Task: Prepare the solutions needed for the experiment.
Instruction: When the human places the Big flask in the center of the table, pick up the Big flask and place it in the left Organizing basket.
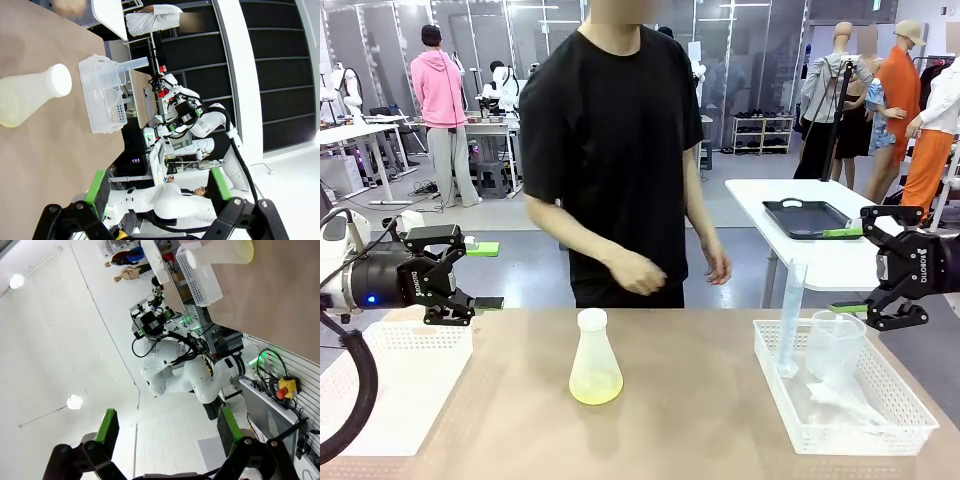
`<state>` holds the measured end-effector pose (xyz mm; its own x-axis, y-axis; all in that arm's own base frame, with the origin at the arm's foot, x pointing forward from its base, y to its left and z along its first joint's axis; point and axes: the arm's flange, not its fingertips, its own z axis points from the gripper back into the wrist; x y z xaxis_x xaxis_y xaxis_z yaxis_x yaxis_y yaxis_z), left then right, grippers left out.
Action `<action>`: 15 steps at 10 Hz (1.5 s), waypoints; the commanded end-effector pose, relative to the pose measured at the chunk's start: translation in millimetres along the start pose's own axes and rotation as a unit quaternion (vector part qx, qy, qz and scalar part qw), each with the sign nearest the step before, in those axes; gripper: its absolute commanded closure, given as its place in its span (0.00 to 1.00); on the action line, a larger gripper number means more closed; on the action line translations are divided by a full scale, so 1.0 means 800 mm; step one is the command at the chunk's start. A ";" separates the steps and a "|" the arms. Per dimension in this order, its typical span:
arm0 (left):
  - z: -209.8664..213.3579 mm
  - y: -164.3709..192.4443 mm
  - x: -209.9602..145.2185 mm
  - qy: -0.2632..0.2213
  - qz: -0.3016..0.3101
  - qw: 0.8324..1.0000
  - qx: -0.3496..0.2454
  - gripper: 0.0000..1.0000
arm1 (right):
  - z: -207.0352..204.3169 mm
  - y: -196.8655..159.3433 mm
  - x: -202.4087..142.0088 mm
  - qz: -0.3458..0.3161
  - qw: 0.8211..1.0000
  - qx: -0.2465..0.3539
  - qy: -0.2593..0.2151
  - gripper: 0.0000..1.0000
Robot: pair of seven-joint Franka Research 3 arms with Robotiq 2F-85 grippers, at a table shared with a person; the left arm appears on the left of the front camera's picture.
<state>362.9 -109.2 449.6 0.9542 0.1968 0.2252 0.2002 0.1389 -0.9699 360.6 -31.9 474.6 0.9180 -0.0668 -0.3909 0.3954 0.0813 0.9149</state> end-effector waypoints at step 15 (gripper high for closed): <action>-0.032 0.064 0.063 0.052 -0.312 0.947 0.050 0.00 | -0.001 0.002 0.000 -0.004 1.000 0.000 -0.003 0.00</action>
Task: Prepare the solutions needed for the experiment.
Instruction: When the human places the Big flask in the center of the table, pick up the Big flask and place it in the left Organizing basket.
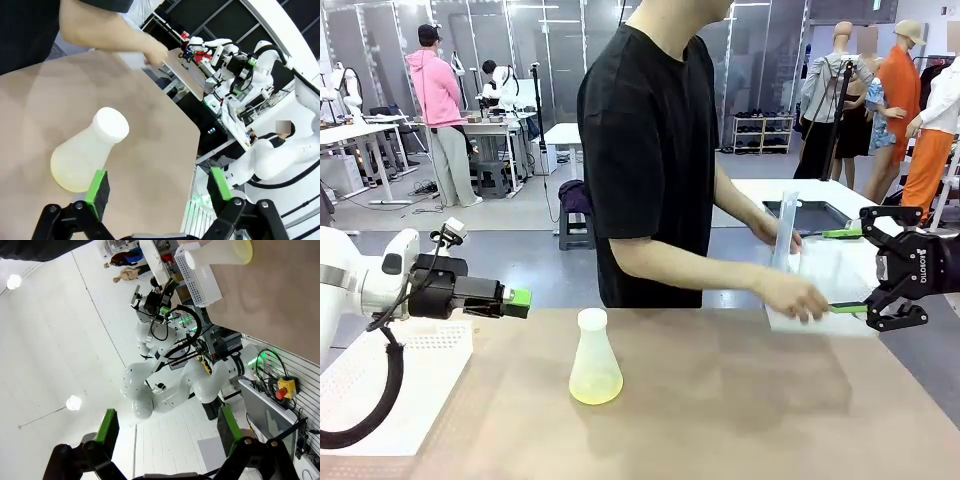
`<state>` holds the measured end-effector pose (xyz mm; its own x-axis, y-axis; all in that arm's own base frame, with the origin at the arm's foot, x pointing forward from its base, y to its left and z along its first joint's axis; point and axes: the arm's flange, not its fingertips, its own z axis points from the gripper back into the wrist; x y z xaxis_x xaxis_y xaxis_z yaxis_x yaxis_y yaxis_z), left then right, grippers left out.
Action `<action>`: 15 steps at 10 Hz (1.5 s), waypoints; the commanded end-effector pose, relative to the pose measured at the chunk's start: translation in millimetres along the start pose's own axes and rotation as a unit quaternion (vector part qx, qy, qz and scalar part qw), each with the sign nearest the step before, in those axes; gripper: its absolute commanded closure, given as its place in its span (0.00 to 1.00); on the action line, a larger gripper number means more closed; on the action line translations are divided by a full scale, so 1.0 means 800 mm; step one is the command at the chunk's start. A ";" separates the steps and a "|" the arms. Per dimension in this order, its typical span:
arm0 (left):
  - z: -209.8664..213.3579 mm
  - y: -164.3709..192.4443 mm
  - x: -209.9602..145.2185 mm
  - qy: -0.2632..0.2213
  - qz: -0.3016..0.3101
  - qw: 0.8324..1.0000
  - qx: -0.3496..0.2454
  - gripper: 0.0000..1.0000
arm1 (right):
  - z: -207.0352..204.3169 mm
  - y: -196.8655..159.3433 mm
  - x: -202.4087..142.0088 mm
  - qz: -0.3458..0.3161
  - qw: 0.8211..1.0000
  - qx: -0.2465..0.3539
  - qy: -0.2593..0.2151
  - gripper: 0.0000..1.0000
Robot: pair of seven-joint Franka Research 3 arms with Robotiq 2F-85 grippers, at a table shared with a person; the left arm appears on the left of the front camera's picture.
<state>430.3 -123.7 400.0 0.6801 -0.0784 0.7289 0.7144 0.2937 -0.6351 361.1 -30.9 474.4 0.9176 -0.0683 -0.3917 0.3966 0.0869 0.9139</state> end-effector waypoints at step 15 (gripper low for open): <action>-0.009 0.068 -0.015 -0.041 -0.311 0.950 -0.012 0.00 | 0.000 0.002 -0.001 -0.004 1.000 0.003 -0.003 0.00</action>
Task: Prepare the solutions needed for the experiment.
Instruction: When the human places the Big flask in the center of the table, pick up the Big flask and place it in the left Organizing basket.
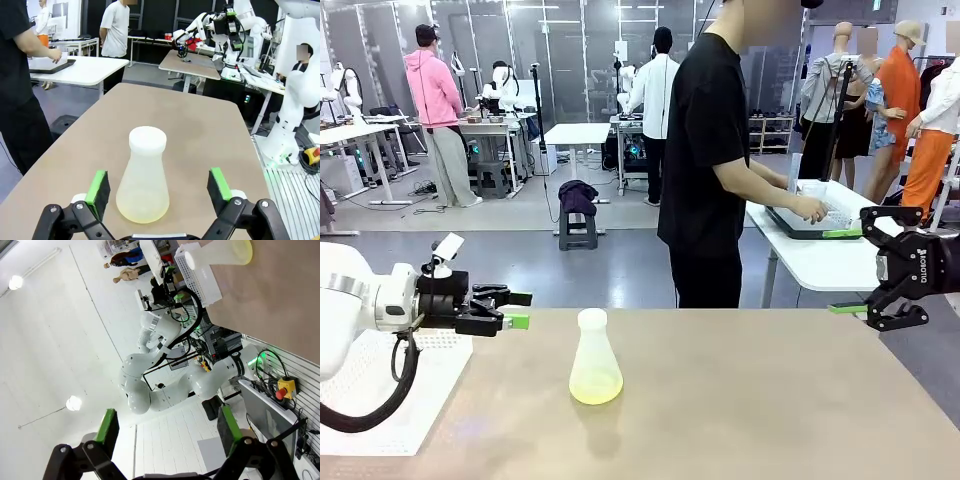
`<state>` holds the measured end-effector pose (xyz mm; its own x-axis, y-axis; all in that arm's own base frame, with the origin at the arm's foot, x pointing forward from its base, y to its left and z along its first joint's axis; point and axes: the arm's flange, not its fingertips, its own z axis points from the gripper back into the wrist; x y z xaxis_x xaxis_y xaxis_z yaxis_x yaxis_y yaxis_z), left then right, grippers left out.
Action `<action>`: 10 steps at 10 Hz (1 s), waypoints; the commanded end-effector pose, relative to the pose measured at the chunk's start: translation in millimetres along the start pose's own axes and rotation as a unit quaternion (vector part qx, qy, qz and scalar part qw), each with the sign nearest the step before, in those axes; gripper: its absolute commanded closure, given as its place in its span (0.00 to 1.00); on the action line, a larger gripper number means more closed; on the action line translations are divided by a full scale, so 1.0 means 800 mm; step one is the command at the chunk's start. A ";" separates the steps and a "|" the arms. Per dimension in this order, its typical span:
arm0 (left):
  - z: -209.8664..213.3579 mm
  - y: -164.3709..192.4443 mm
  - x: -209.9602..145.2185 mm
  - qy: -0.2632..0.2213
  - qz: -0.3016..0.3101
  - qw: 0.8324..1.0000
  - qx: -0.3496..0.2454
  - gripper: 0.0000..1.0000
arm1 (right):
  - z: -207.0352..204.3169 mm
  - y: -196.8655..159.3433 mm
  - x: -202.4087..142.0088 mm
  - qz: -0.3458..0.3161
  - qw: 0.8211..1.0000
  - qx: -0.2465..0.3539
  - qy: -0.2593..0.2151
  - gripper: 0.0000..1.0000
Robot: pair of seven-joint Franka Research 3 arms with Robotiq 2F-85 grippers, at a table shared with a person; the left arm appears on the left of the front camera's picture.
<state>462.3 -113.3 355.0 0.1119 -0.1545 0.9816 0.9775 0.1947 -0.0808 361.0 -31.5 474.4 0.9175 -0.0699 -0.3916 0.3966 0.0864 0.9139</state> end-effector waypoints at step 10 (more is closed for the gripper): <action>-0.036 0.056 -0.047 0.009 -0.090 0.996 -0.017 0.00 | -0.001 0.002 -0.001 -0.004 1.000 0.002 -0.002 0.00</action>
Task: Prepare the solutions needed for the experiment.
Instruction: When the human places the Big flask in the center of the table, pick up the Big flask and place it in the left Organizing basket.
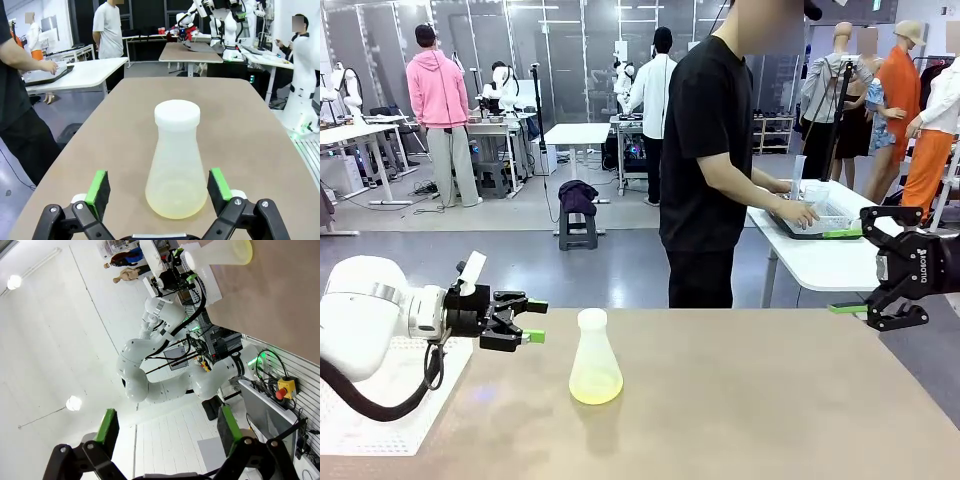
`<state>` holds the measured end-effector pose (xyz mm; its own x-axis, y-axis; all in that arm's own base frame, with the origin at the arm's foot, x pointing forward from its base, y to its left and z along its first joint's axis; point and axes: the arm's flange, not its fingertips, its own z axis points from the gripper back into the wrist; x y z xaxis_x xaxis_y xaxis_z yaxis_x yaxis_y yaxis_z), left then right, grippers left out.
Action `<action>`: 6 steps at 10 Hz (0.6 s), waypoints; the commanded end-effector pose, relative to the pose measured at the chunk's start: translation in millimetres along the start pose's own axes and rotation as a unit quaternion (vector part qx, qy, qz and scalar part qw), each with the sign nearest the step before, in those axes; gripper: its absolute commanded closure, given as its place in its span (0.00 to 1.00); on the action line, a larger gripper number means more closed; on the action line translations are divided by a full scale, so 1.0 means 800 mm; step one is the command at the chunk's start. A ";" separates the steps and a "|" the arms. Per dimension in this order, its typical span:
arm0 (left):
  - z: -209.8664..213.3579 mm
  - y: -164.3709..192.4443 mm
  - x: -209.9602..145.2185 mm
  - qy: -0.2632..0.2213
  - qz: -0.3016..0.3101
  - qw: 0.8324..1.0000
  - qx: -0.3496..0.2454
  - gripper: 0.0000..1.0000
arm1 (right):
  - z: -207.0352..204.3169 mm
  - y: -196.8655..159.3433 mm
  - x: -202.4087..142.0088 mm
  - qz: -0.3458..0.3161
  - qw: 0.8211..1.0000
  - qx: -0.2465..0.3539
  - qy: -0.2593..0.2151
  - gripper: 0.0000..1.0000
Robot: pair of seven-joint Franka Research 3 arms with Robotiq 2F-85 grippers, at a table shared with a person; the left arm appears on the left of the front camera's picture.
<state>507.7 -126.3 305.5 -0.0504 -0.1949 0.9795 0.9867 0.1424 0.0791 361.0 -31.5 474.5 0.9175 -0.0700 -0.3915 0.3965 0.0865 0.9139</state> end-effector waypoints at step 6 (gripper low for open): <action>-0.034 0.013 -0.014 -0.037 0.034 0.997 -0.056 0.00 | -0.001 0.002 -0.001 -0.004 1.000 0.003 -0.002 0.00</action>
<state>510.7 -143.5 291.0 -0.0104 -0.1323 0.9912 0.9965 0.0807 0.0213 361.0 -31.5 474.5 0.9175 -0.0701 -0.3915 0.3965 0.0865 0.9139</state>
